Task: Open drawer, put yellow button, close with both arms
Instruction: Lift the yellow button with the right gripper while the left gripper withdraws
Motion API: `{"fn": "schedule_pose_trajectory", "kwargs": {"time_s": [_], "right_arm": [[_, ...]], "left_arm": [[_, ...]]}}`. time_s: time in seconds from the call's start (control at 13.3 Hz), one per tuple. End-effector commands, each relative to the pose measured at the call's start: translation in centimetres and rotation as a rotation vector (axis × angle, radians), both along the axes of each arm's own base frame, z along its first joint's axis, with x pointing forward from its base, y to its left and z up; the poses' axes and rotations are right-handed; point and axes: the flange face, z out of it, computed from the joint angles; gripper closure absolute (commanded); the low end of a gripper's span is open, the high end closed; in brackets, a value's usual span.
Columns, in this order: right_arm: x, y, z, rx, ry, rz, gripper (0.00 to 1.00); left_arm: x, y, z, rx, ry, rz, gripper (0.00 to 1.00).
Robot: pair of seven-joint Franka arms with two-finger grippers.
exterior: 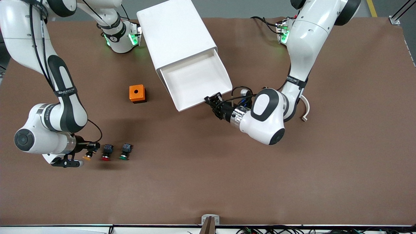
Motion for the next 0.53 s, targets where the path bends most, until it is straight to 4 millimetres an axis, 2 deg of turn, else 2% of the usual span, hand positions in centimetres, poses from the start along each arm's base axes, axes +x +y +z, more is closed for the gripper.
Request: {"fn": "schedule_pose_trajectory", "kwargs": {"time_s": [0.0,0.07,0.15,0.22,0.3,0.45], "right_arm": [[-0.9,3.4,4.4,-0.012,0.021,-0.065,0.99],[-1.3,4.8,5.7,-0.022,0.038,-0.101,0.99],[-1.7,6.5,7.3,-0.029,0.042,-0.128,0.99],[-2.2,7.8,8.4,-0.034,0.055,-0.161,0.99],[-2.6,9.1,9.5,-0.036,0.061,-0.189,0.99],[-3.8,12.5,12.0,-0.031,0.088,-0.263,0.99]], "left_arm": [[1.3,0.1,0.0,-0.02,-0.069,0.01,0.82],[1.4,0.2,0.1,-0.022,-0.075,0.01,0.68],[1.5,0.3,0.3,-0.029,-0.087,0.009,0.23],[1.6,0.3,0.4,-0.028,-0.091,0.009,0.01],[1.8,0.7,0.7,-0.03,-0.097,0.014,0.0],[3.1,2.7,0.9,-0.024,-0.115,0.034,0.0]]}}
